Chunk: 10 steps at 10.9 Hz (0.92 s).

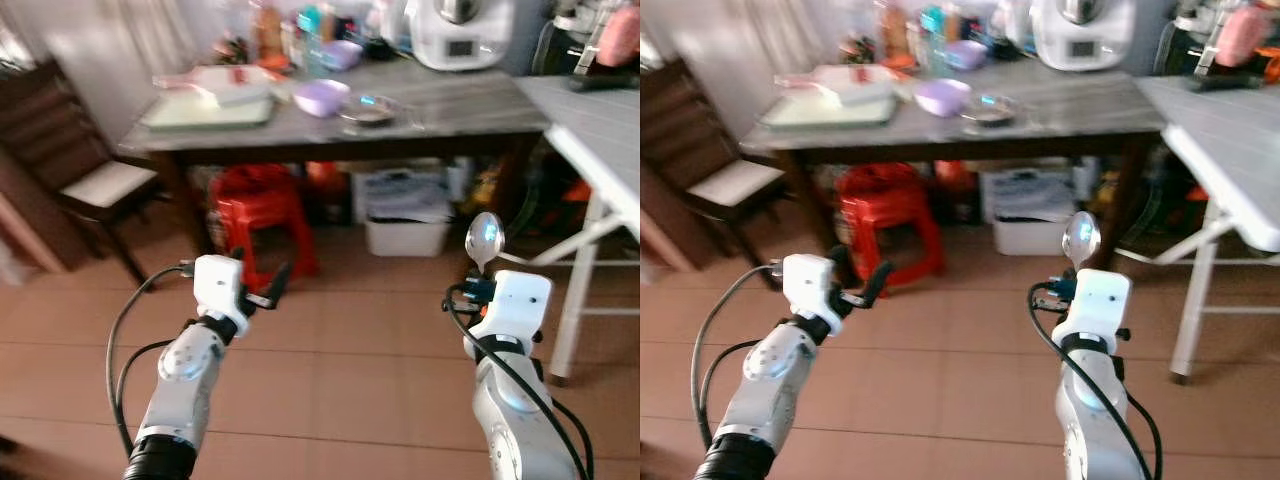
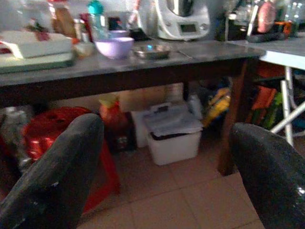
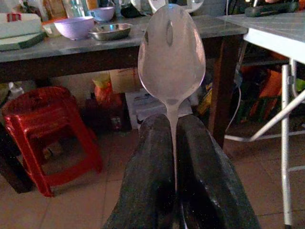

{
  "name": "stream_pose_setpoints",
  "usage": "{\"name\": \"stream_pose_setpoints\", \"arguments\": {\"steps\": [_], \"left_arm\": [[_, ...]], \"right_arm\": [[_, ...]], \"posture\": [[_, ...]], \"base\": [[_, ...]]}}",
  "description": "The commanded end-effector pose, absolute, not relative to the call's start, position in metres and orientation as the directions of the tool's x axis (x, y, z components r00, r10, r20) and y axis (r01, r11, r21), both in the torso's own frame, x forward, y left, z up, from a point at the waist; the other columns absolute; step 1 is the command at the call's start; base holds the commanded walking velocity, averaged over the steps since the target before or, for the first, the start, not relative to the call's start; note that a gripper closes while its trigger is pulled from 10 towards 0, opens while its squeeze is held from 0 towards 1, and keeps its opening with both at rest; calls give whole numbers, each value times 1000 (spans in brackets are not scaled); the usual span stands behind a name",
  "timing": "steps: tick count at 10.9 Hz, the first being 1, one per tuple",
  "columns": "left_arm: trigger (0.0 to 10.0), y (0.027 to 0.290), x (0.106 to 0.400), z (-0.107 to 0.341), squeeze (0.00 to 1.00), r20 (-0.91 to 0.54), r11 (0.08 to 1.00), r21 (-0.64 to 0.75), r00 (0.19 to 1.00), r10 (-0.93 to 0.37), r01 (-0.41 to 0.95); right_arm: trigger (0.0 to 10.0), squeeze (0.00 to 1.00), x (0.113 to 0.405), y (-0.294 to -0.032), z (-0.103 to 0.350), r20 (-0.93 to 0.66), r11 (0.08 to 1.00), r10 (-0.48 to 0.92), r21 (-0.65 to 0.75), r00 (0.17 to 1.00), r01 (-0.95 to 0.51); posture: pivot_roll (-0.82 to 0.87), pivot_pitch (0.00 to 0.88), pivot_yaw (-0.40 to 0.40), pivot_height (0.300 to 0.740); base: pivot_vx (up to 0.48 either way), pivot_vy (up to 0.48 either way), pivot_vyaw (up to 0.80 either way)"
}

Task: Setting the table

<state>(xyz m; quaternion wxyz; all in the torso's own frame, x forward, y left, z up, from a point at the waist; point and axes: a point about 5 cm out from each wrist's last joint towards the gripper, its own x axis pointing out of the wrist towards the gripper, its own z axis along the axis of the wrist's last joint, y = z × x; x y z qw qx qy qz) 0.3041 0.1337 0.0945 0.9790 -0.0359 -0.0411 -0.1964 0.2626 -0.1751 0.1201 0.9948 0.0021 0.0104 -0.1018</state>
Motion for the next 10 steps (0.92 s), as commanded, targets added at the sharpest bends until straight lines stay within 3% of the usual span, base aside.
{"name": "stream_pose_setpoints", "arguments": {"steps": [1, 7, 10], "left_arm": [[10000, 122, 304, 98, 0, 101, 911, -74, 911, -399, 407], [10000, 117, 299, 102, 0, 138, 870, -81, 870, -473, 486], [10000, 114, 297, 102, 0, 143, 853, -91, 854, -499, 514]], "right_arm": [[10000, 0, 261, -179, 120, -12, 976, -216, -2, 976, 216], [10000, 0, 260, -179, 120, -10, 977, -213, -4, 977, 213], [10000, 0, 259, -179, 119, -10, 977, -214, -4, 977, 214]], "posture": [[-11, 0, 95, 740], [-13, 0, 96, 740], [-17, 0, 97, 740]], "base": [[0, 0, 0], [0, 0, 0], [303, 0, 0]]}}
